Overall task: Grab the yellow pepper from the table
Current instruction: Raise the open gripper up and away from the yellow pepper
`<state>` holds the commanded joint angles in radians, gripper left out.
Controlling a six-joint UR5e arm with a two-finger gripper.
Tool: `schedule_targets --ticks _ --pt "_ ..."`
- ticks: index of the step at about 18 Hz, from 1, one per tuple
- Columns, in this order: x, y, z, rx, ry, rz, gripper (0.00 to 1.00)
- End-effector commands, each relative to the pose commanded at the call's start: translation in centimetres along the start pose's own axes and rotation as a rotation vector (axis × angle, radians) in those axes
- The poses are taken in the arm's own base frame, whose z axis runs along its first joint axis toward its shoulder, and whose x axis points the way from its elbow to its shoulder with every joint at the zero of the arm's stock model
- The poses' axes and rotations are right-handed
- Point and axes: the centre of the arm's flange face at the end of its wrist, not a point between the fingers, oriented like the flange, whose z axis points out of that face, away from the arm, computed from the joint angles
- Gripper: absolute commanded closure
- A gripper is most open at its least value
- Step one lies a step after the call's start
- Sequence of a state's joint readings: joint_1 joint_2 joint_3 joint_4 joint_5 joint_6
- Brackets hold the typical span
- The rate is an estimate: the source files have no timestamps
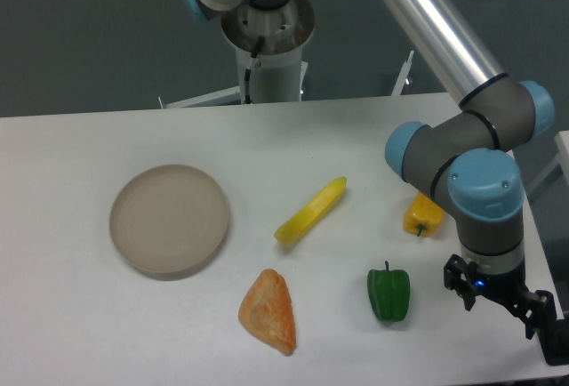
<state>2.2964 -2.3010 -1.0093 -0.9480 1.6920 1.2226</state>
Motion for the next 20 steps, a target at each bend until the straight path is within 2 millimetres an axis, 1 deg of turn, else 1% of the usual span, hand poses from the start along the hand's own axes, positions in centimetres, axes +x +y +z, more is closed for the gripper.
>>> schedule_targets --ticks 1,3,6,10,11,13,14,16,18,20 --pt "0.2 0.0 0.3 -0.002 0.006 -0.001 0.0" --pt "0.1 0.0 0.1 -0.001 0.003 -0.004 0.0" --pt "0.1 0.3 -1.2 0.003 -0.002 -0.008 0.0" --pt "1.2 1.4 -2.5 -0.008 0.016 -0.012 0.0" --pt "1.3 2.8 -3.5 -0.015 0.02 -0.024 0.0" --pt "2.5 4.5 -4.7 0.013 0.051 -0.044 0.0" --pt "2.7 5.8 -5.4 0.019 0.061 -0.057 0.0" --pt "3.3 7.6 -6.4 0.026 0.1 -0.077 0.0" --pt "3.6 10.3 -7.1 0.015 0.156 -0.106 0.0" --pt "4.1 12.4 -7.7 0.015 0.211 -0.134 0.0"
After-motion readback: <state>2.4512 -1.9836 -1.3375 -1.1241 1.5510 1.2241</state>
